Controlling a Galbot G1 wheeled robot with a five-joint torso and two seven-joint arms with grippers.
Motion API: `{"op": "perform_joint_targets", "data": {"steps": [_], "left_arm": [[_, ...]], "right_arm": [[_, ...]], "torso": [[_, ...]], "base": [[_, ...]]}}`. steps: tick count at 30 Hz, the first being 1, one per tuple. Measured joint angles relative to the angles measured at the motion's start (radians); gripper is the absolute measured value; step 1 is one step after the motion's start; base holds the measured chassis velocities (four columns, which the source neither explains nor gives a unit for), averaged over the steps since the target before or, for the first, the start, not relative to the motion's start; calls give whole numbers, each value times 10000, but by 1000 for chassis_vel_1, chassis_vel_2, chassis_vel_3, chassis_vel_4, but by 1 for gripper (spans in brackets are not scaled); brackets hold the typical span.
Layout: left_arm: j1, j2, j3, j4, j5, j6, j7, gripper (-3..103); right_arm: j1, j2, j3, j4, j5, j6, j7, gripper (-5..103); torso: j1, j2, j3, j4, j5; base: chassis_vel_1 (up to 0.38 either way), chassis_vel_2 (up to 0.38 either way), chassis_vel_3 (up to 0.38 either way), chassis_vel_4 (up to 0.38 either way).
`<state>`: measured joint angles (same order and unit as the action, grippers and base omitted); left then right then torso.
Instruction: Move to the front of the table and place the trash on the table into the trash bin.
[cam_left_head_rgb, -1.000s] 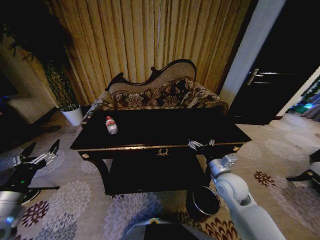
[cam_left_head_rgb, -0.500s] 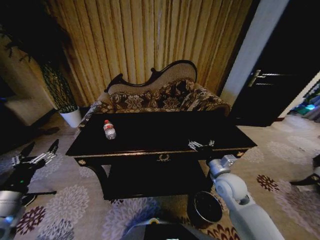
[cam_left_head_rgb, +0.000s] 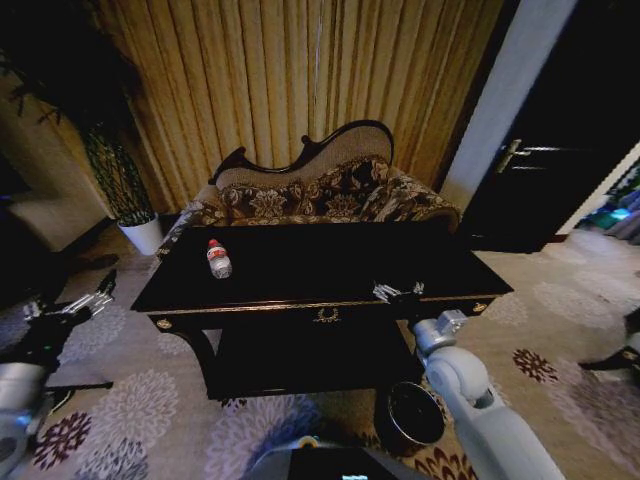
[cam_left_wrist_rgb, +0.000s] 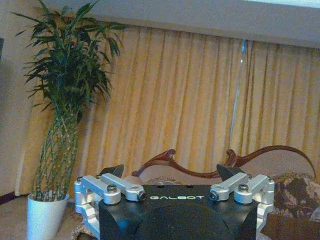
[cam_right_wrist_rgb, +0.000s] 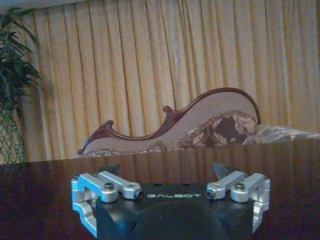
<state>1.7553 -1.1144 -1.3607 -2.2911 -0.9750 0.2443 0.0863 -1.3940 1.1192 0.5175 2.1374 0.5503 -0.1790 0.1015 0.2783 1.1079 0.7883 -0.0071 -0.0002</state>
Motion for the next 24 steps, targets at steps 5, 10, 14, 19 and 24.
{"op": "perform_joint_targets", "data": {"steps": [5,10,14,19,24], "left_arm": [[-396,609,109,76,-326,390,-752,100],[-843,1349,286,134,-843,785,-1599,100],[-1509,2104,1133,469,-952,968,-2895,100],[-2481,2765,2742,873,-912,1021,-4275,100],[-3939,3136,4511,1311,-883,1201,-5372,100]], "right_arm": [[9,6,-182,-4,76,0,260,100],[16,41,-314,-5,82,0,310,100],[19,51,-355,-5,89,0,317,100],[-27,8,-327,3,148,-1,320,100],[-134,-30,-273,18,165,-3,331,100]], "torso": [[0,1,0,-1,0],[0,1,0,-1,0],[0,0,0,2,1],[0,1,0,0,0],[1,0,1,-3,2]], "base": [[0,0,0,0],[0,0,0,0],[0,0,0,0],[0,0,0,0],[0,0,0,0]]}}
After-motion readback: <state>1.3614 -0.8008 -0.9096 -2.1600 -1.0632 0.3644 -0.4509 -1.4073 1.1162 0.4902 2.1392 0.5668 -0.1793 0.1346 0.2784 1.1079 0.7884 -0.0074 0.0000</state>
